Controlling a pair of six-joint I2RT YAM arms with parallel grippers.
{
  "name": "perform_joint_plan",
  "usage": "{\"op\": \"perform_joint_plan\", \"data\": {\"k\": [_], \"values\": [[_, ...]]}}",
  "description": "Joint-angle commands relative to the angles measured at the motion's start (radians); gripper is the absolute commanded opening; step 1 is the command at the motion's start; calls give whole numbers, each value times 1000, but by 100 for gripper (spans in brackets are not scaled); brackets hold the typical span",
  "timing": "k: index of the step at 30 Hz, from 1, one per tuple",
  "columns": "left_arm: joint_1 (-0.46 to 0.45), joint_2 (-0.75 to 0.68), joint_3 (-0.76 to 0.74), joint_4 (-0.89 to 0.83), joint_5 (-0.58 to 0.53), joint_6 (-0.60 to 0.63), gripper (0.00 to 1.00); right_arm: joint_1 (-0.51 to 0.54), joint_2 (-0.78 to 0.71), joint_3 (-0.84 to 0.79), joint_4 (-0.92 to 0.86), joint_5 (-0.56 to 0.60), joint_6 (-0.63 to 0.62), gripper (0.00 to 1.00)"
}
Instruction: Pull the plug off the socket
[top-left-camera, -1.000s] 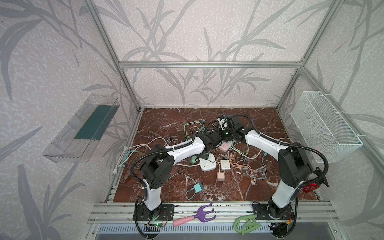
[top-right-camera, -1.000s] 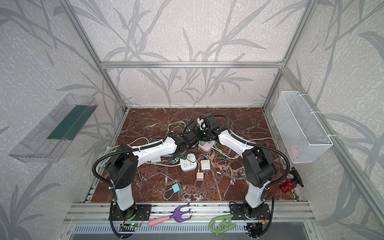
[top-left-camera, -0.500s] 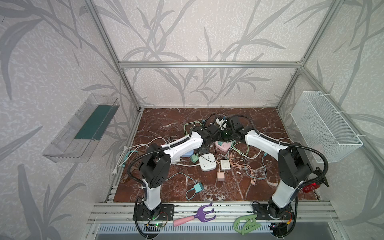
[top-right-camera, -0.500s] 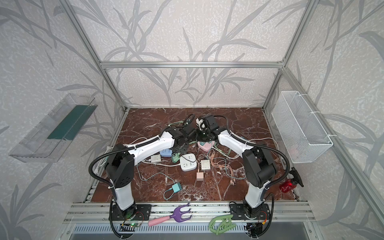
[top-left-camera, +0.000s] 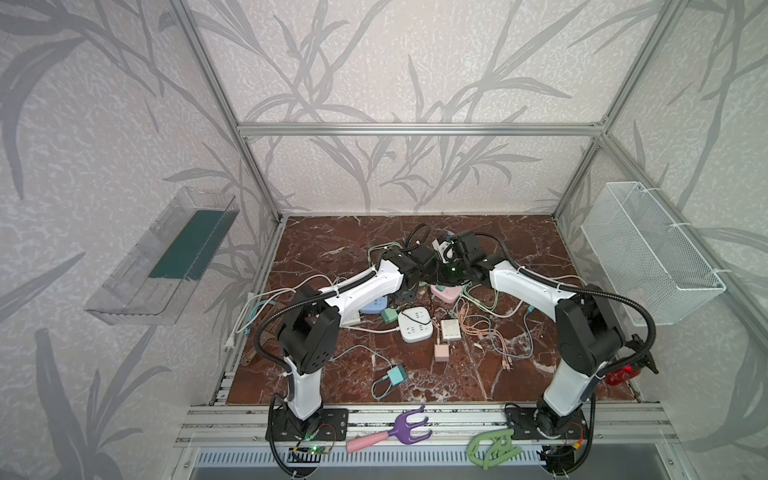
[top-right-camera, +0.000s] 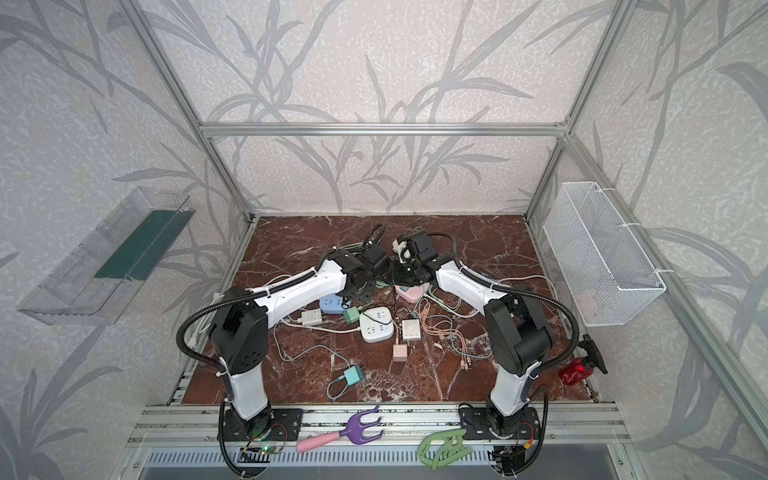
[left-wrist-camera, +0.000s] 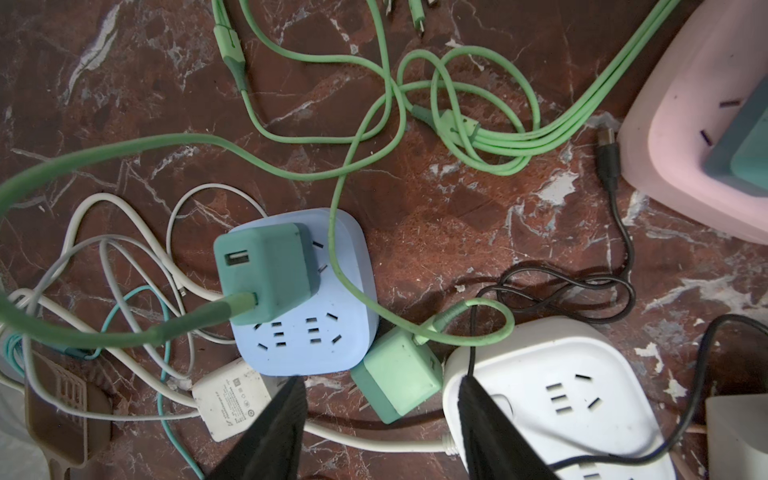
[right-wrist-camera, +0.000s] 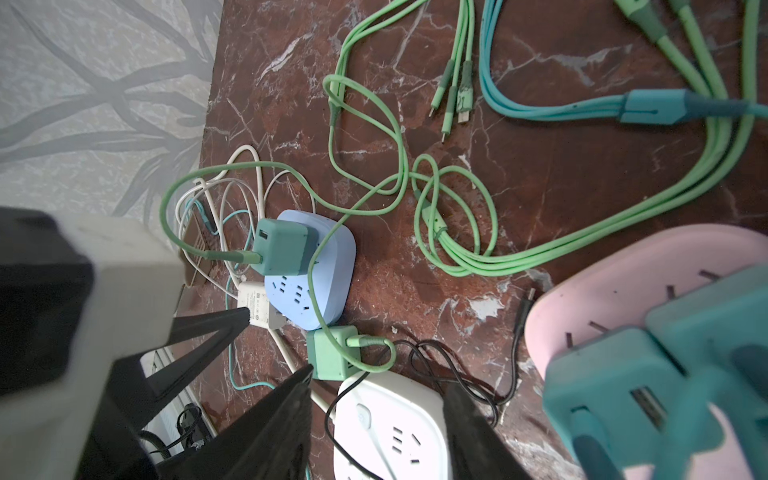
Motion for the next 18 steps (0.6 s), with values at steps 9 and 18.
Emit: {"op": "perform_joint_plan", "data": {"k": [9,18], "values": [[12,-157,-102,42,-25,-42,71,37,-14,-19,36,-25,-27,52],[92,-290,-259,138,-8,-116,77,93,16,8,78,-34,-12,41]]}}
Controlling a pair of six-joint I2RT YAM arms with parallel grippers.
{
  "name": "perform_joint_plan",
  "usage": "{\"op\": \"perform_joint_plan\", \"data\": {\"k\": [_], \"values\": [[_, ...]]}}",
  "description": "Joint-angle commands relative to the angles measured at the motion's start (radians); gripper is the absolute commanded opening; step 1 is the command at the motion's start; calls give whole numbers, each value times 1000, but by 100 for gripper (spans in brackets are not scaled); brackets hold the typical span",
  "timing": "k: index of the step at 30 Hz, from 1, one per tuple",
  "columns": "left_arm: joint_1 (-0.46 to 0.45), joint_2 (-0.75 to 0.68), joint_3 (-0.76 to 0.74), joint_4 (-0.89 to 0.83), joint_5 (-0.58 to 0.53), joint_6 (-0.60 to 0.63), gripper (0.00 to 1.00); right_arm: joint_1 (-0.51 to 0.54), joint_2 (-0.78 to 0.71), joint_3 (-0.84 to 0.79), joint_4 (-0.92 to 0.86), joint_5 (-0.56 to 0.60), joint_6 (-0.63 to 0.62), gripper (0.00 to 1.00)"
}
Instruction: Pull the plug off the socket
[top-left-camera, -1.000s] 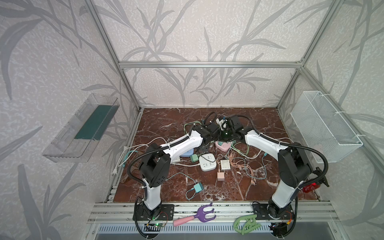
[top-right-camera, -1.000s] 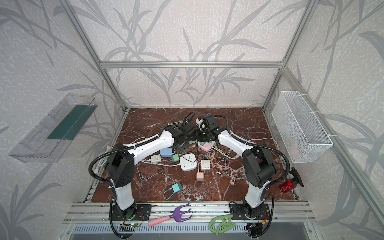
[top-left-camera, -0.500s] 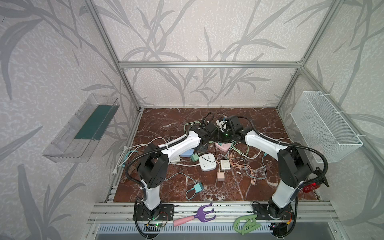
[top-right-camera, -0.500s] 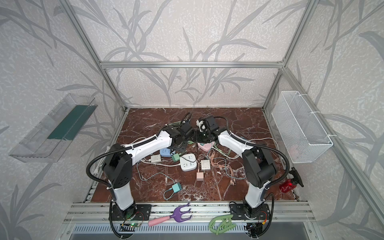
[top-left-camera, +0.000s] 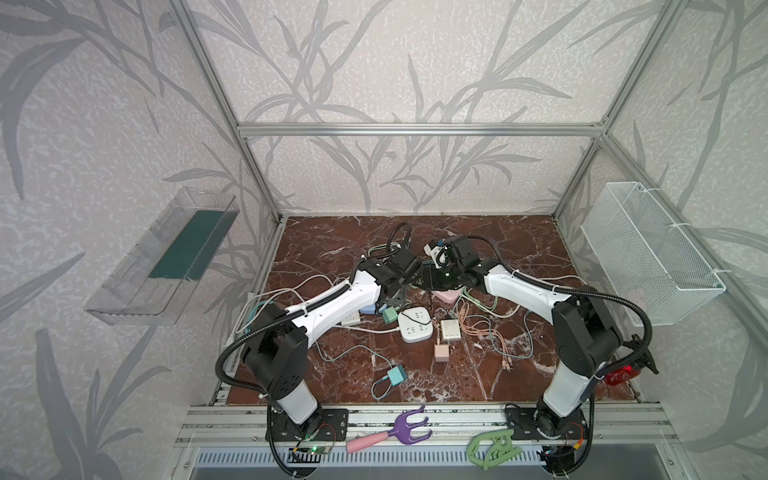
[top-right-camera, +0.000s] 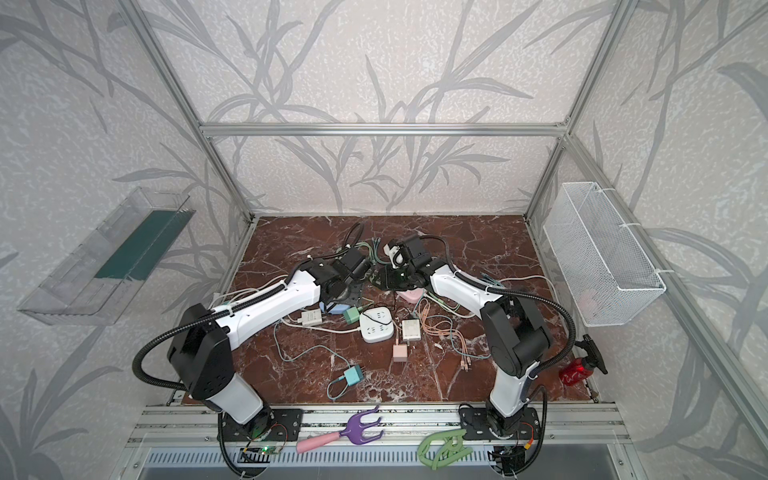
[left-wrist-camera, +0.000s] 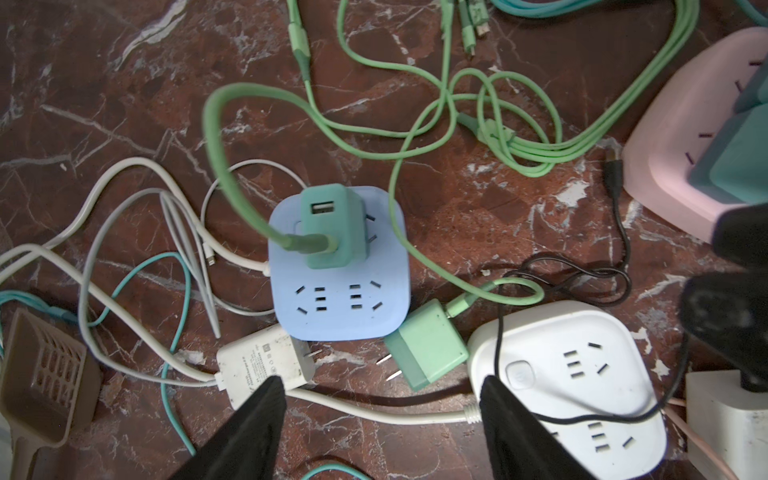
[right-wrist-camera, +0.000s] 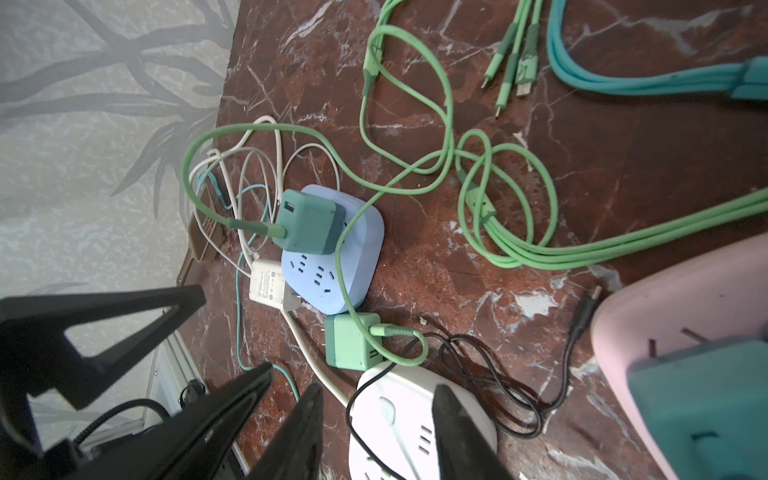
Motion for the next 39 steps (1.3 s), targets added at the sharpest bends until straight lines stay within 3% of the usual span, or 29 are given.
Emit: {"op": "perform_joint_plan", "data": {"k": [1,10,17,32,39], "values": [[42,-64,-55,48,-6,-55,77,32,16,32,43,-18,-1,39],[97,-106,-118,126,-18,-25,83,113,96,112,74,-68,20,30],[146,-93,-126,175,9,-17,90,151,196,187,50,-108,26,29],[178,-30,-86,188,49,35,90,108,342,253,6,-24,51,30],[178,6,-73,193,79,53,84,92,388,296,-6,-32,39,32]]}}
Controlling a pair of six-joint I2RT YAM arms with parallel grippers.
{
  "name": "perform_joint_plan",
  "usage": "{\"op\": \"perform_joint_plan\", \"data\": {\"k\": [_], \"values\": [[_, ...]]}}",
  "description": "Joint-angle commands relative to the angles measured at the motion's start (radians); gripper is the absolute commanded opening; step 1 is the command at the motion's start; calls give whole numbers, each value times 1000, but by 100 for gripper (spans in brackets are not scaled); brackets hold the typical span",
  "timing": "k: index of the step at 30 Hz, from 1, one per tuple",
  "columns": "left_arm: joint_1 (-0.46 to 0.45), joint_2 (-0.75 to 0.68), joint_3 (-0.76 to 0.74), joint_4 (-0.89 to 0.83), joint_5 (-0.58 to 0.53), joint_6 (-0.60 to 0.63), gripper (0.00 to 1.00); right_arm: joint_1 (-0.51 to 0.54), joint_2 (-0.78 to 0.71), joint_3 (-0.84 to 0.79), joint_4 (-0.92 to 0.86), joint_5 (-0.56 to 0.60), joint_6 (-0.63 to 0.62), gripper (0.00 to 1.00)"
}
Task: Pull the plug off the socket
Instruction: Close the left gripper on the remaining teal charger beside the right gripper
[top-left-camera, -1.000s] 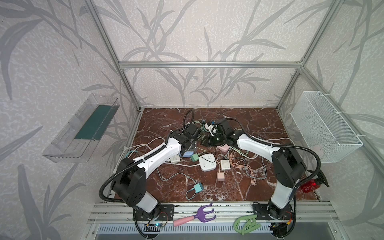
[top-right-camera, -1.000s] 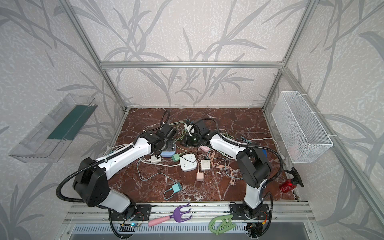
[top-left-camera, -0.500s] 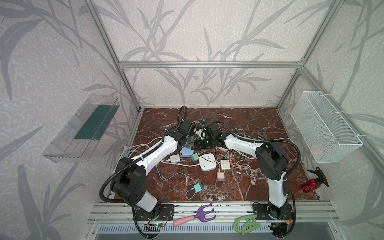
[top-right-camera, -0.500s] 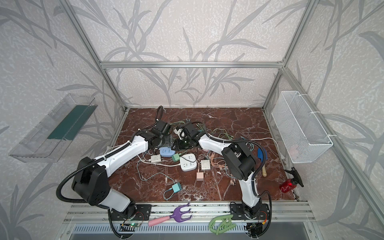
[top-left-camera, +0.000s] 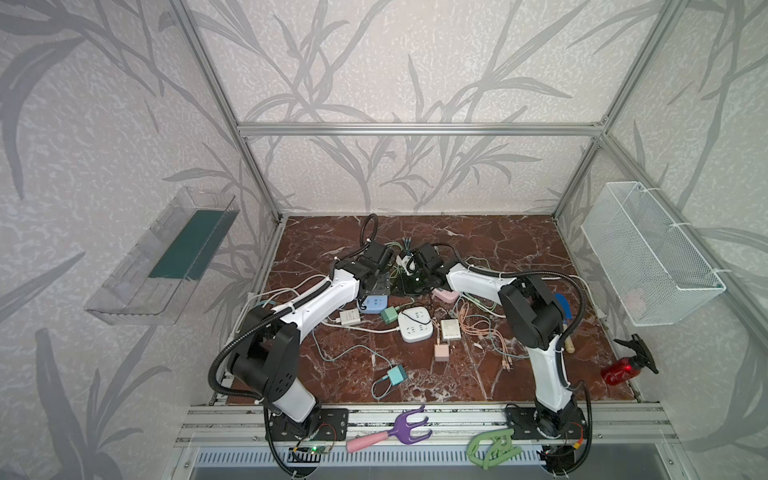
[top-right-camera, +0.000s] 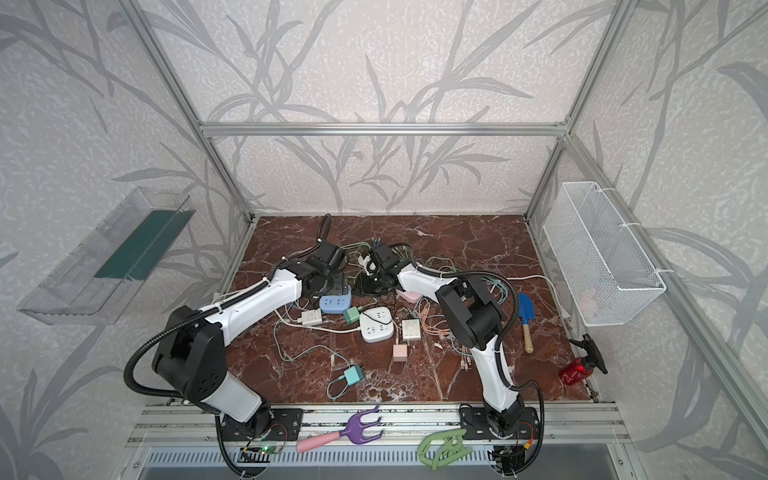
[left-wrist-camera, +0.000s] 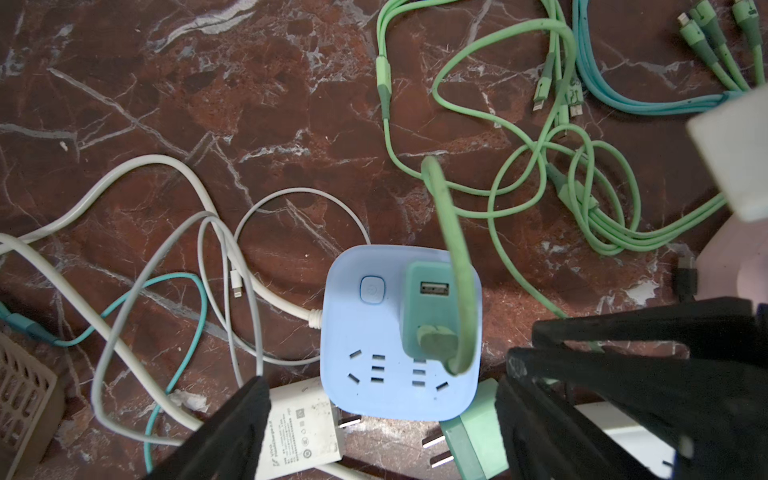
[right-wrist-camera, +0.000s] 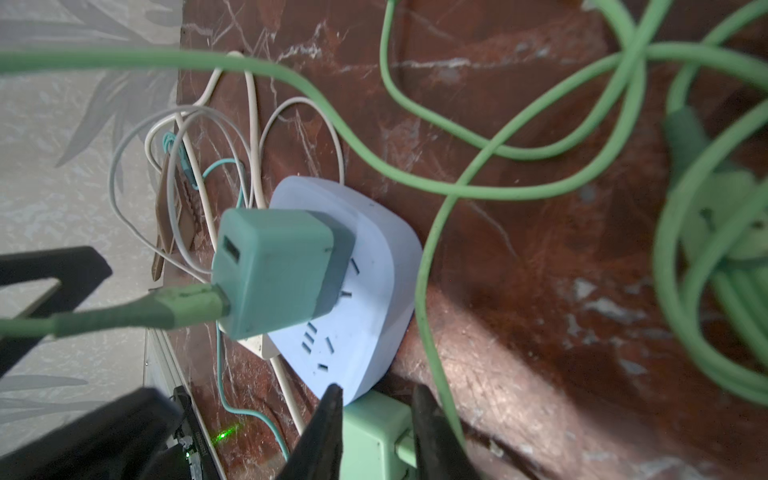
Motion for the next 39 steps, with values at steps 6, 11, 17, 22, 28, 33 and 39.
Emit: {"op": "perform_joint_plan", "data": {"k": [6,11,17,22,28,33,39], "values": [[4,97,104,-66,31,39,76,-3,83,81,-22,-11,3,35],[5,122,114,-61,35,44,70,-4,110,104,-24,-22,7,37],[4,150,110,-65,35,49,65,-4,128,118,-19,-42,16,40],[4,175,122,-62,32,56,61,-8,142,118,-22,-39,26,40],[3,207,142,-62,35,63,59,-15,145,118,-20,-43,32,40],[4,227,153,-50,38,70,55,-18,150,116,-24,-39,33,41],[4,257,167,-46,43,68,46,-18,149,111,-25,-33,35,40]]}}
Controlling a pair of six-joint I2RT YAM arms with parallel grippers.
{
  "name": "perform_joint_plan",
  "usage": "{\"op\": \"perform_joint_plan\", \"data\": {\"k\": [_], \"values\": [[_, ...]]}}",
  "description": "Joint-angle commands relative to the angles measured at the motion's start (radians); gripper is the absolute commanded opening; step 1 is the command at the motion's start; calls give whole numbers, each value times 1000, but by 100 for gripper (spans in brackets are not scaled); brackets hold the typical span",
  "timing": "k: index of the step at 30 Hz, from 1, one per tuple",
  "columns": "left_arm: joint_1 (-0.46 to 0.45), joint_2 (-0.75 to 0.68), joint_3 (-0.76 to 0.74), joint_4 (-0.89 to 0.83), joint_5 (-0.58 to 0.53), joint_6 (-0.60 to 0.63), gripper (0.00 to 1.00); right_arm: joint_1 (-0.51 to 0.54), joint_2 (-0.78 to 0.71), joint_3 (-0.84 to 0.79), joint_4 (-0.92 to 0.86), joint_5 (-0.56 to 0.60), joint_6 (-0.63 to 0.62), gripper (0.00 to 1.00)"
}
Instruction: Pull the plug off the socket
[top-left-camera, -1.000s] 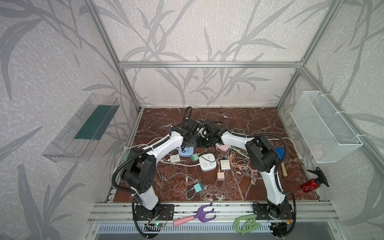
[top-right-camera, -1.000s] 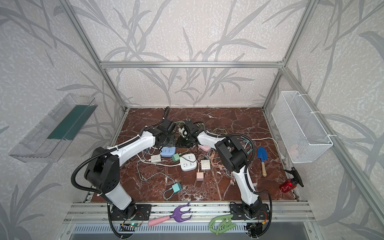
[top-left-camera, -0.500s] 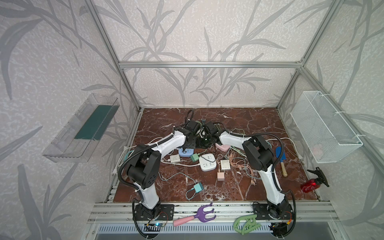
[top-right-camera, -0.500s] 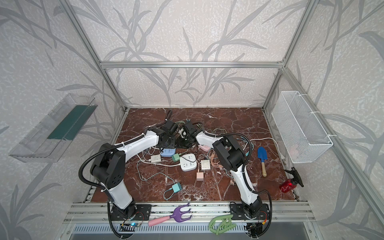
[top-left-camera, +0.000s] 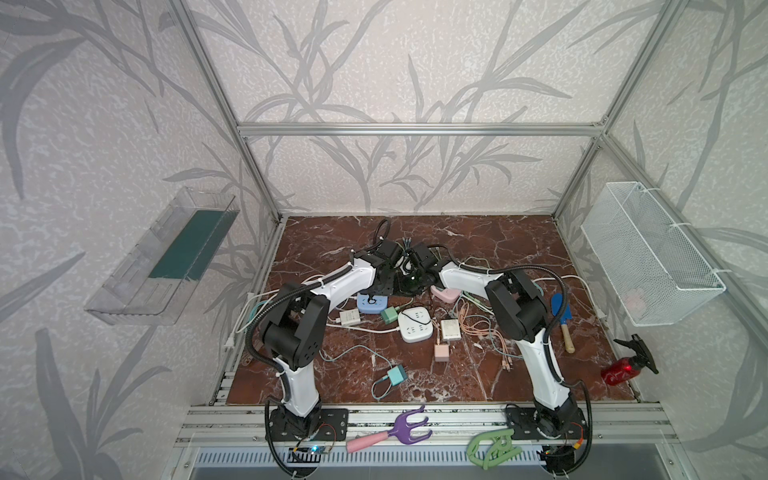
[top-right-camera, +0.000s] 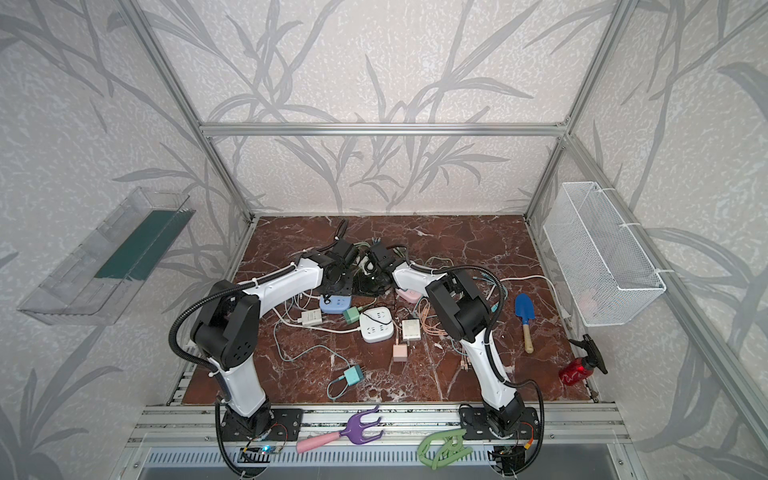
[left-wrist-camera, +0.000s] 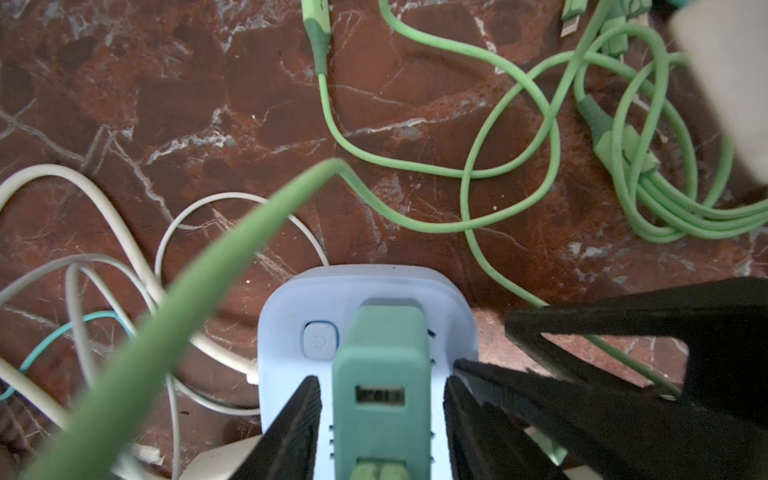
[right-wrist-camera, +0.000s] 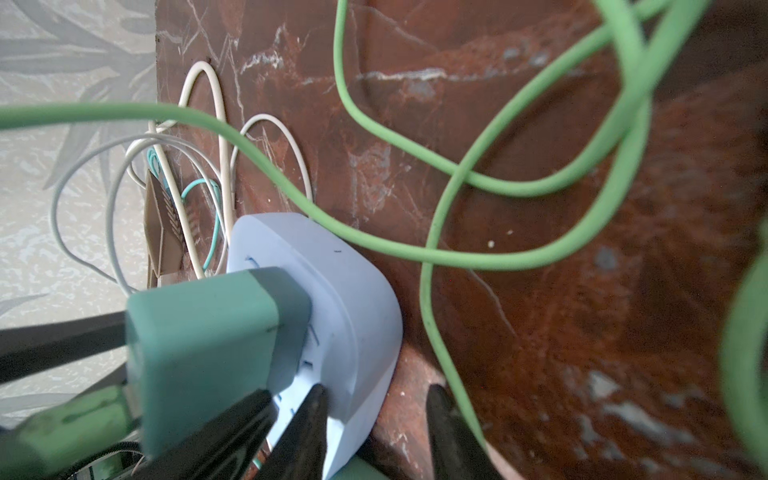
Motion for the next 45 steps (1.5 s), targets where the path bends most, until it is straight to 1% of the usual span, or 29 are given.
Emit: {"op": "perform_joint_plan", "data": {"k": [1,3,6,13,19,24,33,45], "values": [[3,22,34,-8,3,6,44,-6,29,14,-21,8,2,40],[5,32,42,-6,7,5,41,-6,30,13,-20,7,5,40],[3,44,48,-6,10,1,39,-6,31,12,-18,8,6,40],[4,55,46,-6,15,-4,29,-6,36,12,-12,8,13,41],[3,38,40,-11,18,-18,20,-5,42,17,-2,2,19,45],[4,13,34,4,38,-35,15,-6,46,21,-5,-1,19,45],[4,-24,30,24,62,-55,11,-3,50,23,-62,29,-12,39],[2,-62,-4,47,51,-38,7,9,73,61,-139,55,-45,37]]}}
